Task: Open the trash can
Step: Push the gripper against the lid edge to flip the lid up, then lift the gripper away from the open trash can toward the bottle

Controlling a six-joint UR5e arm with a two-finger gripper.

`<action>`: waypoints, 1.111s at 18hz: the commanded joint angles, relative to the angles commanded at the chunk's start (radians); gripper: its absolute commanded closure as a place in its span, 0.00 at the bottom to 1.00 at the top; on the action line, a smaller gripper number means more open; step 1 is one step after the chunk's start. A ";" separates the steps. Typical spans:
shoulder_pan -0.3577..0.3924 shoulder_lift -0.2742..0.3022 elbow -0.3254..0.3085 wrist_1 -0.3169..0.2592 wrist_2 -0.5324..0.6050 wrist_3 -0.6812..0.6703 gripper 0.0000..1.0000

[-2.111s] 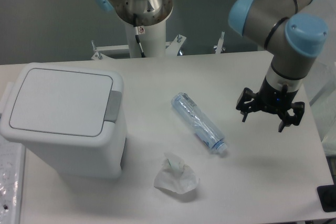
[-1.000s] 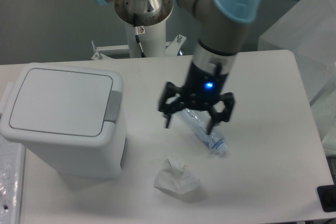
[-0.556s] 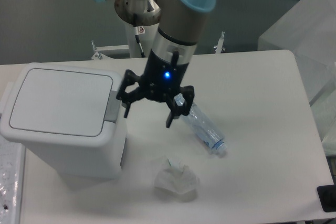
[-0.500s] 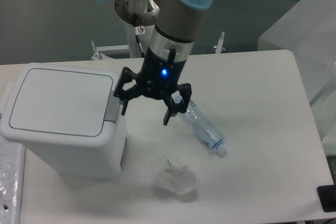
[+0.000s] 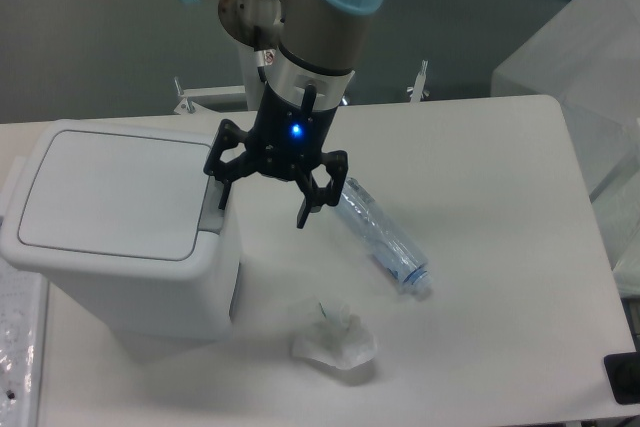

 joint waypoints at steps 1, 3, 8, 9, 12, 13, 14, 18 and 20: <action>0.000 -0.002 0.000 0.000 0.000 -0.003 0.00; -0.002 -0.003 0.000 0.000 0.002 0.000 0.00; -0.005 -0.008 0.000 0.000 0.002 -0.003 0.00; -0.003 -0.009 0.000 0.000 0.002 -0.003 0.00; -0.003 -0.012 0.005 -0.002 -0.002 -0.005 0.00; -0.005 -0.012 0.006 -0.002 -0.002 -0.005 0.00; -0.005 -0.012 0.009 -0.002 -0.003 -0.005 0.00; -0.003 -0.011 0.031 -0.002 -0.005 -0.035 0.00; -0.003 -0.014 0.055 -0.002 -0.003 -0.046 0.00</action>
